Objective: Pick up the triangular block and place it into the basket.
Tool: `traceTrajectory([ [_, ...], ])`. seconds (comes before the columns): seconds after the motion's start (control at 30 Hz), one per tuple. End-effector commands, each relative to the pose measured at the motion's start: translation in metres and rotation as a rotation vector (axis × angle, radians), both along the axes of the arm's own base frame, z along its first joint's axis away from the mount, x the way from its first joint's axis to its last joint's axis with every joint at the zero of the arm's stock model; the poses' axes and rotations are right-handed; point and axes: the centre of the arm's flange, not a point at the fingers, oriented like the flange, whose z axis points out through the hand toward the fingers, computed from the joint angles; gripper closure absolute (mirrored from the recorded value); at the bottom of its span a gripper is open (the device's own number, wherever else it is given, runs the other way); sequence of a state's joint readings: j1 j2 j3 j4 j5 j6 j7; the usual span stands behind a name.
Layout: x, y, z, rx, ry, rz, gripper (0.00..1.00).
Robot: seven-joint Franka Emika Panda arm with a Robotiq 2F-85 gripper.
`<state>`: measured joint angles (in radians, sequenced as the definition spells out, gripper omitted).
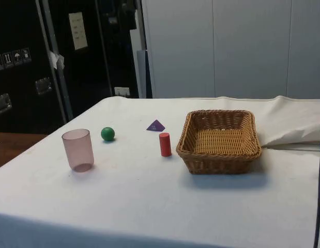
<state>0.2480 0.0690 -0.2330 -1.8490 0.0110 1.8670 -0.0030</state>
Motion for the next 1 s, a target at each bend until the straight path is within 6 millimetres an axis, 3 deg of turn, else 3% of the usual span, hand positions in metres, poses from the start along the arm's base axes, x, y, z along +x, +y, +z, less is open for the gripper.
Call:
traceTrajectory([
  [0.0, 0.002, 0.001, -0.002, -0.001, -0.001, -0.001, 0.00],
  [0.53, 0.010, 0.015, -0.054, -0.011, -0.039, -0.043, 0.00],
  [0.97, 0.004, -0.007, -0.090, -0.033, -0.051, -0.052, 0.00],
])
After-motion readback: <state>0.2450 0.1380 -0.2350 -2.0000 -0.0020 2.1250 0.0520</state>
